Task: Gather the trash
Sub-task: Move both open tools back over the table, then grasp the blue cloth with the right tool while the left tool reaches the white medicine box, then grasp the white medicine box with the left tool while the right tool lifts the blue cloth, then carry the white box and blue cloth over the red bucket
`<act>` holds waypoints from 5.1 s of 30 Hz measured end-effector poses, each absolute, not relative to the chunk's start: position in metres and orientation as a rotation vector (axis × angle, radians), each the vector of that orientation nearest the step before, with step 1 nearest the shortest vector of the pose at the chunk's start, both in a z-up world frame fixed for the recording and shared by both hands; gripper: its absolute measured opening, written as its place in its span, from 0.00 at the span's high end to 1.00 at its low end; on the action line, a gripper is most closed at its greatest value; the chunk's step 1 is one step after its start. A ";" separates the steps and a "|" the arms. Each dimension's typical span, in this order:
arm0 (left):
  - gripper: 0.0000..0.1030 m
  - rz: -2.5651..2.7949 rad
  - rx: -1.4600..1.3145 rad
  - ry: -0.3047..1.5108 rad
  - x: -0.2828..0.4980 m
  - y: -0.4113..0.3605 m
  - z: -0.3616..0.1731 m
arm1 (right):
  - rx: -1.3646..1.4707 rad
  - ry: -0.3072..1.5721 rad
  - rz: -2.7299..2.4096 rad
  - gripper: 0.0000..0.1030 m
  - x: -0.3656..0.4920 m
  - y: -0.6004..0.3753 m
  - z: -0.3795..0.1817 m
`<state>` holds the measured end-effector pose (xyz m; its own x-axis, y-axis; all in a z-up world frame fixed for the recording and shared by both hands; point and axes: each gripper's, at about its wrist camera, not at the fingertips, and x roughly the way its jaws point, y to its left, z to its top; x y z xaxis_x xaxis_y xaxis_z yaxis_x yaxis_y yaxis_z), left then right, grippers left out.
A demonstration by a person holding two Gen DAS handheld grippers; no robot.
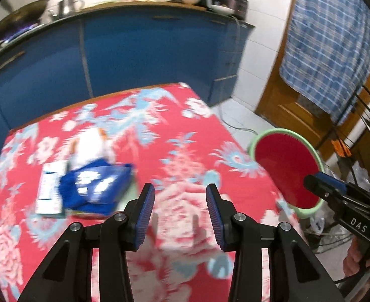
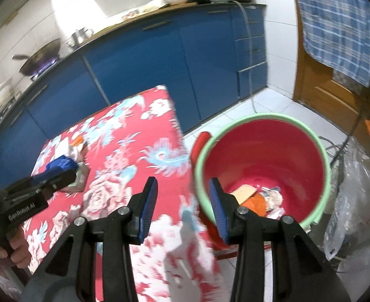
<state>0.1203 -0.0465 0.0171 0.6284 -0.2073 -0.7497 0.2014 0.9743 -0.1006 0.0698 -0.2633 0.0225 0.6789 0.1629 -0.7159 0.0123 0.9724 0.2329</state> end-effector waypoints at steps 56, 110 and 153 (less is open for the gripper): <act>0.57 0.096 -0.204 0.935 0.146 0.135 -0.023 | 0.082 0.954 0.484 0.86 0.154 -0.038 -0.011; 0.50 0.015 -0.113 0.923 0.190 0.093 -0.045 | 0.248 0.875 0.246 0.87 0.084 -0.202 0.018; 0.50 -0.558 0.059 0.833 0.128 -0.161 0.030 | 0.370 0.826 -0.117 0.86 0.061 -0.358 0.000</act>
